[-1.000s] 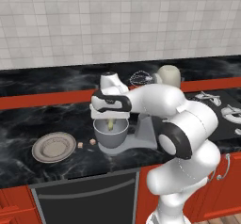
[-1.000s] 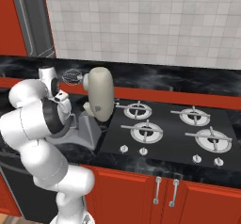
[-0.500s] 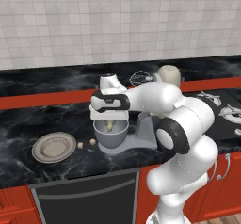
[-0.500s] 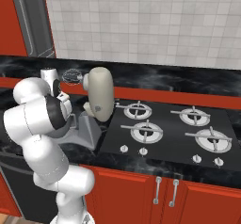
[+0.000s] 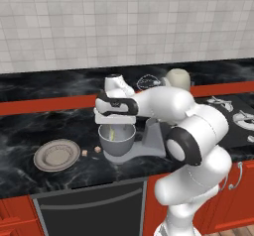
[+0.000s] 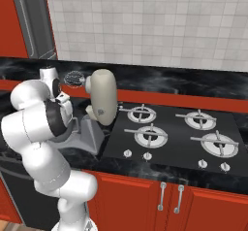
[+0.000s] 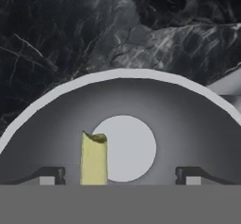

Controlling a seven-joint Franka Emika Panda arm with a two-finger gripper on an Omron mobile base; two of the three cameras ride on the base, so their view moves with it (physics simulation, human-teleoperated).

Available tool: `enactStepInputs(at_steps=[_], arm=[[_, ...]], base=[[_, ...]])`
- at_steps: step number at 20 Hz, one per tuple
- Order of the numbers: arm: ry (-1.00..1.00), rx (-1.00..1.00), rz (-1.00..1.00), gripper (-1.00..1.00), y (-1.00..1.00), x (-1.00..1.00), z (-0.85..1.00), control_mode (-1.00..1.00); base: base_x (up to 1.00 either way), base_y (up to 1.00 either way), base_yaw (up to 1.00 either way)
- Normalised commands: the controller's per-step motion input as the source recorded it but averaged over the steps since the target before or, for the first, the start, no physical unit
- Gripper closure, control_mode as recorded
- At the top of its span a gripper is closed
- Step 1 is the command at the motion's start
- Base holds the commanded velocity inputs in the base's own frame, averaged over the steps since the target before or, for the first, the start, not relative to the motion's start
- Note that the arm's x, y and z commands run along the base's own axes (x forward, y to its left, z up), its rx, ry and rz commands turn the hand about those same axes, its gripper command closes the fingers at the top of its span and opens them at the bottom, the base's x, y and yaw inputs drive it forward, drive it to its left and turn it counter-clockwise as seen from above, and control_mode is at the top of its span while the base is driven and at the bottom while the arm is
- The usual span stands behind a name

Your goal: Add butter and sugar cubes to the stand mixer bowl and then turn on the stand mixer to begin making frosting.

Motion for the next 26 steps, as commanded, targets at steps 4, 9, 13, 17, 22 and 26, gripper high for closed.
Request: enactStepInputs(at_steps=[4, 9, 13, 17, 22, 26], arm=[[-0.02, 0.00, -0.02, -1.00, 0.00, 0.00, 0.40, -1.00], [-0.03, 0.00, 0.00, -1.00, 0.02, -0.30, 0.37, -1.00], [-0.12, 0.00, 0.03, -1.00, 0.45, -0.98, 0.85, -1.00], [-0.13, -0.06, 0.10, -1.00, 0.55, -0.98, 0.67, -1.00], [-0.04, -0.26, 0.21, -1.00, 0.45, -0.80, 0.12, -1.00], [0.00, -0.31, 0.22, -1.00, 0.34, -0.48, 0.00, -1.00]], base=[[0.00, 0.00, 0.00], [0.00, 0.00, 0.00], [0.00, 0.00, 0.00], [0.00, 0.00, 0.00], [0.00, 0.00, 0.00], [0.00, 0.00, 0.00]])
